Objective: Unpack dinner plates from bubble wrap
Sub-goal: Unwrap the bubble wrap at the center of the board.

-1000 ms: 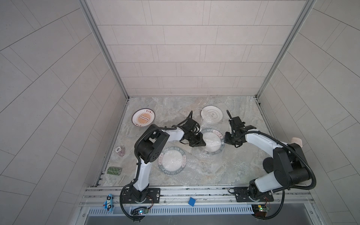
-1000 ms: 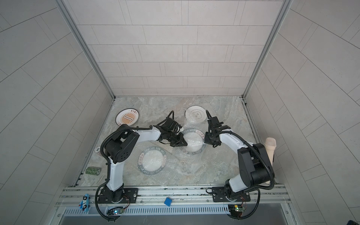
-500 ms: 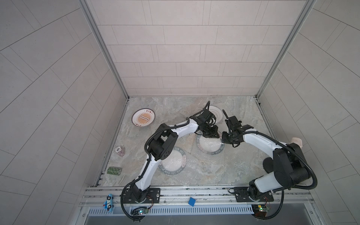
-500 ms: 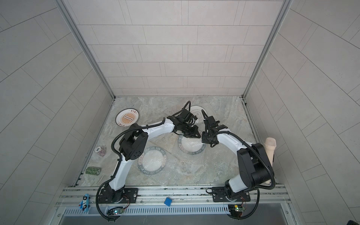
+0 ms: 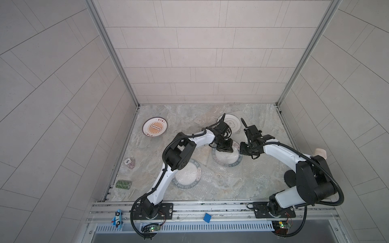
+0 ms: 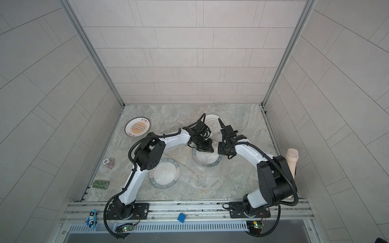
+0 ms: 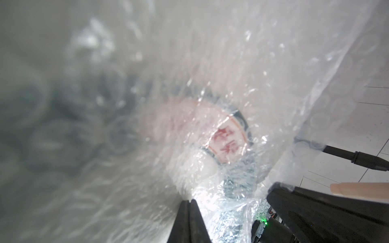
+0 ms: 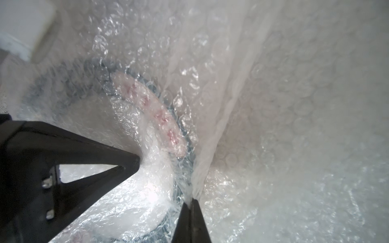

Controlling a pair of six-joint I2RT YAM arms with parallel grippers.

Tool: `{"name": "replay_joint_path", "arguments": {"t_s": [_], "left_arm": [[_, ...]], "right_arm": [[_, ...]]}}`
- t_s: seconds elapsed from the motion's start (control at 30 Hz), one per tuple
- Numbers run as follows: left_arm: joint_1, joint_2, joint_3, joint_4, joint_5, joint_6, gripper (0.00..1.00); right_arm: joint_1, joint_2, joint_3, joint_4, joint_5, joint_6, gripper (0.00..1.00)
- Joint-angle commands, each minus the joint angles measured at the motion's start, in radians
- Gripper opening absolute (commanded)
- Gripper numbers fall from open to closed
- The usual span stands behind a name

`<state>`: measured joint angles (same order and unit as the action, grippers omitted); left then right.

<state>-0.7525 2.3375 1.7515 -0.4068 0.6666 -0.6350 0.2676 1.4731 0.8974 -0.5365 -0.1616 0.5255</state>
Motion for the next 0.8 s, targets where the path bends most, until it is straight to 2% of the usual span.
{"name": "replay_joint_path", "arguments": {"t_s": [0.0,0.27,0.33,0.4,0.5,0.6,0.7,0.77], "left_arm": [[0.014,0.017,-0.055,-0.082,-0.111,0.007,0.07],[0.036,0.022,-0.120,-0.046,-0.119,-0.020,0.07],[0.037,0.021,-0.123,-0.036,-0.111,-0.024,0.07],[0.036,0.017,-0.123,-0.027,-0.096,-0.023,0.07],[0.037,0.011,-0.128,-0.023,-0.093,-0.023,0.07],[0.037,0.017,-0.130,-0.015,-0.086,-0.029,0.07],[0.036,0.019,-0.141,0.007,-0.074,-0.043,0.07],[0.037,0.015,-0.144,0.011,-0.072,-0.045,0.07]], "right_arm": [[-0.021,-0.057,0.008,-0.005,-0.054,0.001,0.00],[-0.077,-0.128,-0.060,0.049,-0.209,0.043,0.00],[-0.077,-0.132,-0.070,0.047,-0.204,0.042,0.00],[-0.074,-0.129,-0.057,0.011,-0.145,0.035,0.00],[-0.037,-0.087,0.015,-0.108,0.003,0.022,0.35],[0.026,-0.063,0.025,-0.111,0.060,0.035,0.45],[0.059,-0.018,0.036,-0.097,0.094,0.054,0.47],[0.062,0.009,0.043,-0.093,0.131,0.066,0.44]]}}
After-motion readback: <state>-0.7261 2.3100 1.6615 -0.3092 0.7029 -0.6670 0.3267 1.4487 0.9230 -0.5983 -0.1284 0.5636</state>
